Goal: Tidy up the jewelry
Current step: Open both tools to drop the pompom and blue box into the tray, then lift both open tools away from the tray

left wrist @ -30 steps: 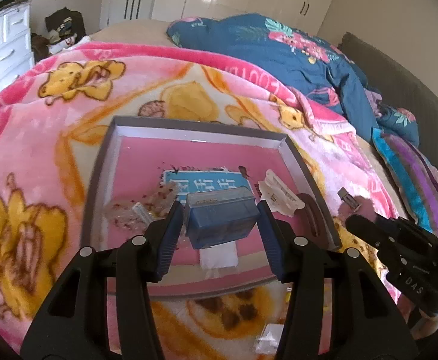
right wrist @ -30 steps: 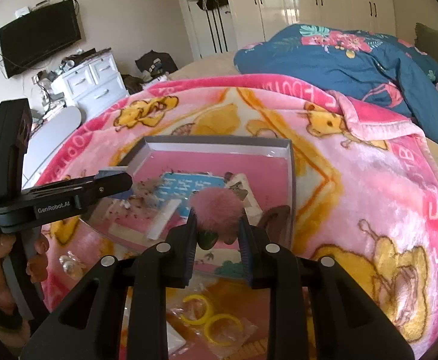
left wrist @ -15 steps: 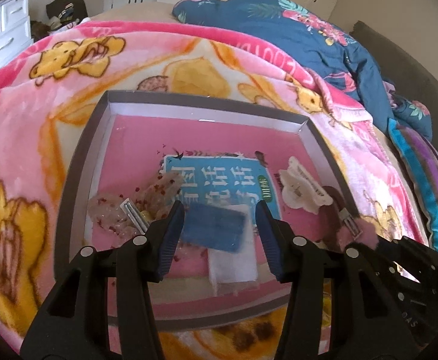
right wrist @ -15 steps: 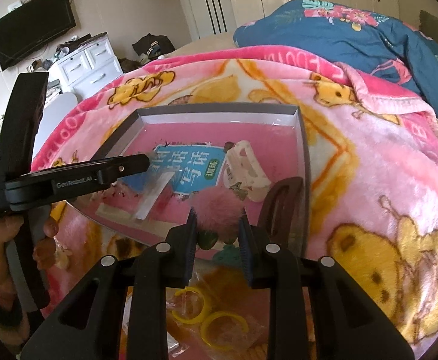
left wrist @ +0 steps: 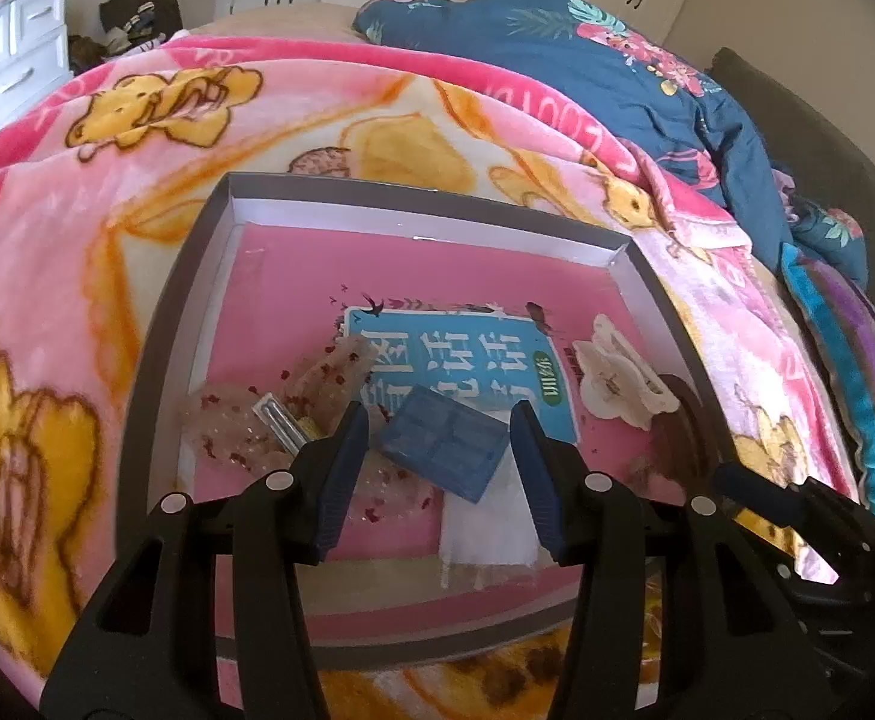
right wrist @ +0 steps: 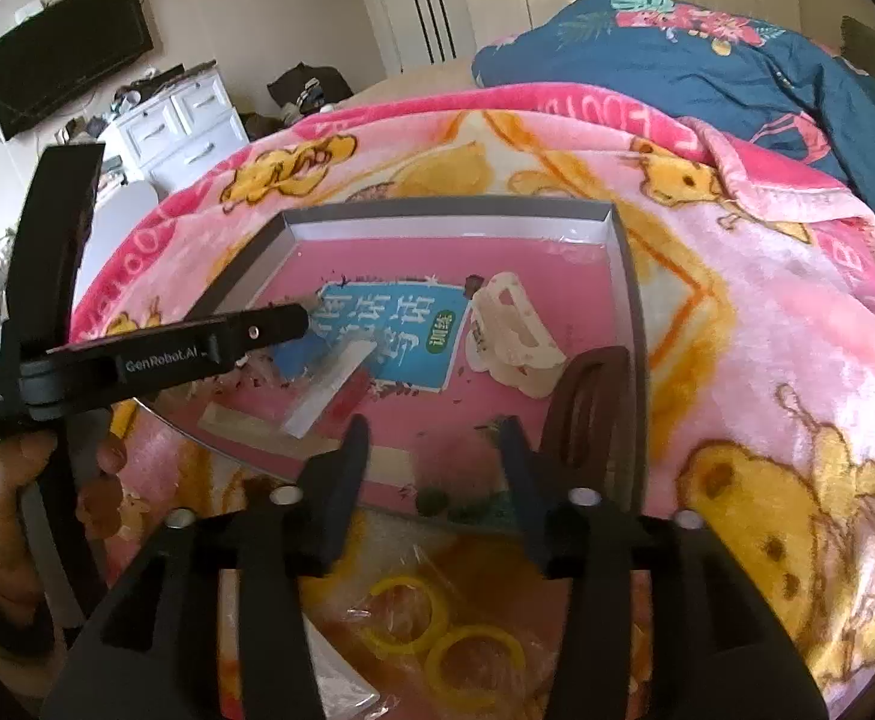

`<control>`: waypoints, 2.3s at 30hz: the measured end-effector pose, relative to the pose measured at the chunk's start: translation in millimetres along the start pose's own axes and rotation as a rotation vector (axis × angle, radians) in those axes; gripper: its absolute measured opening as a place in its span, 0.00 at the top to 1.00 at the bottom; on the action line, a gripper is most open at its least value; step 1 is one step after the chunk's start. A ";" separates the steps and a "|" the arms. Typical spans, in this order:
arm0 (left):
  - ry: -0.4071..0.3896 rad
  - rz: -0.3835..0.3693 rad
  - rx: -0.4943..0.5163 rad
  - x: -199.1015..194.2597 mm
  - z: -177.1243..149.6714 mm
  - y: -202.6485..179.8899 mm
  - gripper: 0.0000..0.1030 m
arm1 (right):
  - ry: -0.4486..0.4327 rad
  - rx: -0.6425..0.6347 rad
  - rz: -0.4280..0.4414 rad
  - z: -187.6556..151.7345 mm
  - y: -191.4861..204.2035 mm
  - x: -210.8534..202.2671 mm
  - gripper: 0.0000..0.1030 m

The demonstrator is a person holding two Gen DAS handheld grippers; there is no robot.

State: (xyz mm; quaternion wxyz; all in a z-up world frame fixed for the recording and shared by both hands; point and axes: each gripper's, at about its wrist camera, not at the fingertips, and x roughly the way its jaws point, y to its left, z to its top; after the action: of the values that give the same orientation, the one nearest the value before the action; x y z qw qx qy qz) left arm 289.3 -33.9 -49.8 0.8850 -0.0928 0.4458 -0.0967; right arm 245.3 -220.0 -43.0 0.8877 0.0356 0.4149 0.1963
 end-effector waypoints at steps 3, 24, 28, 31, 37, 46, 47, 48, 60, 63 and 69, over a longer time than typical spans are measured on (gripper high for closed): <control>-0.005 -0.003 0.006 -4.5 -1.0 -2.6 0.60 | -0.028 0.005 -0.017 -0.1 -2.0 -14.4 0.49; -0.125 -0.010 -0.007 -91.2 -15.5 -13.9 0.39 | -0.165 0.082 -0.036 -0.4 -20.9 -98.6 0.25; -0.162 0.002 -0.008 -113.1 -17.1 -16.9 0.27 | -0.191 0.078 -0.031 -1.2 -18.5 -114.6 0.25; -0.185 0.006 -0.014 -127.9 -18.2 -17.4 0.19 | -0.207 0.074 -0.030 -3.2 -16.5 -126.6 0.21; -0.222 0.018 -0.010 -154.0 -23.4 -21.7 0.10 | -0.238 0.073 -0.029 -6.6 -14.8 -146.8 0.19; -0.239 0.017 0.008 -178.8 -37.3 -31.5 0.09 | -0.279 0.057 -0.019 -9.7 -7.8 -173.0 0.14; -0.238 0.020 0.016 -180.4 -39.3 -32.5 0.09 | -0.284 0.055 -0.017 -10.8 -7.0 -176.3 0.14; -0.238 0.033 0.025 -182.3 -42.0 -34.3 0.09 | -0.287 0.053 -0.018 -11.7 -6.5 -178.6 0.14; -0.249 0.042 0.037 -199.8 -65.8 -35.9 0.09 | -0.295 0.044 -0.015 -26.8 -0.7 -197.3 0.14; -0.250 0.043 0.040 -201.9 -71.8 -36.9 0.09 | -0.287 0.044 -0.014 -31.7 -0.4 -197.8 0.14; -0.241 0.041 0.032 -201.6 -83.6 -34.0 0.09 | -0.271 0.039 -0.013 -39.7 1.3 -197.9 0.14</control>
State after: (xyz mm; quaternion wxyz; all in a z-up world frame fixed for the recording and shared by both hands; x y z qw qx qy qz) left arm 101.1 -22.0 65.3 0.9354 -0.0806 0.3363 -0.0739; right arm 100.6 -297.6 74.4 0.9359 0.0767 0.2952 0.1760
